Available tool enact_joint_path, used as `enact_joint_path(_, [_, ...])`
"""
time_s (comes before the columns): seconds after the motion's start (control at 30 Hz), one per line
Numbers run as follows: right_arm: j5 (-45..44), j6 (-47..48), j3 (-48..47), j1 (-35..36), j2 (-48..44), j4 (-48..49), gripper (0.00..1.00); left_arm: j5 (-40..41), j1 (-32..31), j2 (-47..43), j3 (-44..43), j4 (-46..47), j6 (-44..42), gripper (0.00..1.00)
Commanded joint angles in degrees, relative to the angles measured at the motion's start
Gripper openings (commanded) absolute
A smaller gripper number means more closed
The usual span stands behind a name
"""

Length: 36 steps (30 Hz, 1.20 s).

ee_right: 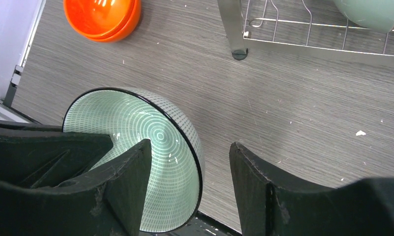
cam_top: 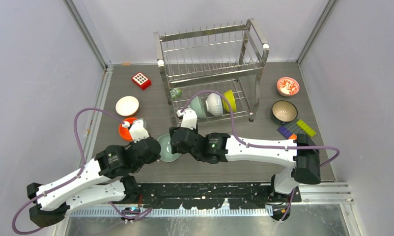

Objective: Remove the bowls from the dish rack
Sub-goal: Place the bowl at the center of the board.

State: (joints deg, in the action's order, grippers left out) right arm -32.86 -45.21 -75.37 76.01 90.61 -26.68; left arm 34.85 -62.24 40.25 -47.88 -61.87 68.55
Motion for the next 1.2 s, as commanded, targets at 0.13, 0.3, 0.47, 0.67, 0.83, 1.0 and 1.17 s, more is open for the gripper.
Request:
enact_joint_path(0.13, [-1.1,-0.8,-3.6,0.1,2.0,-1.8,0.6,2.0,0.0,-1.7,0.1,2.8,0.6,0.0])
enact_joint_path(0.3, [-1.4,-0.7,-4.6,0.0,2.9,-2.7,0.56,2.6,0.0,-0.9,-0.5,3.4,-1.2,0.0])
enact_joint_path(0.47, [-1.6,-0.6,-5.1,-0.1,3.2,-3.4,0.53,2.8,0.0,0.3,-0.7,4.3,-2.1,0.0])
enact_joint_path(0.67, [-1.8,-0.5,-4.4,-0.1,2.4,-3.5,0.53,2.7,-0.1,0.8,-0.7,4.5,-1.9,0.0])
enact_joint_path(0.83, [-1.1,-0.6,-3.2,-0.2,1.7,-2.5,0.45,2.5,-0.1,0.7,-0.6,4.5,-1.3,0.0])
enact_joint_path(1.0, [-0.8,-0.5,-3.0,-0.1,1.3,-1.9,0.38,2.3,-0.1,0.7,-1.1,4.3,-1.1,0.0])
enact_joint_path(1.17, [-1.0,-0.5,-3.2,-0.1,1.0,-2.2,0.39,1.6,0.0,0.8,-0.7,5.1,-0.6,0.0])
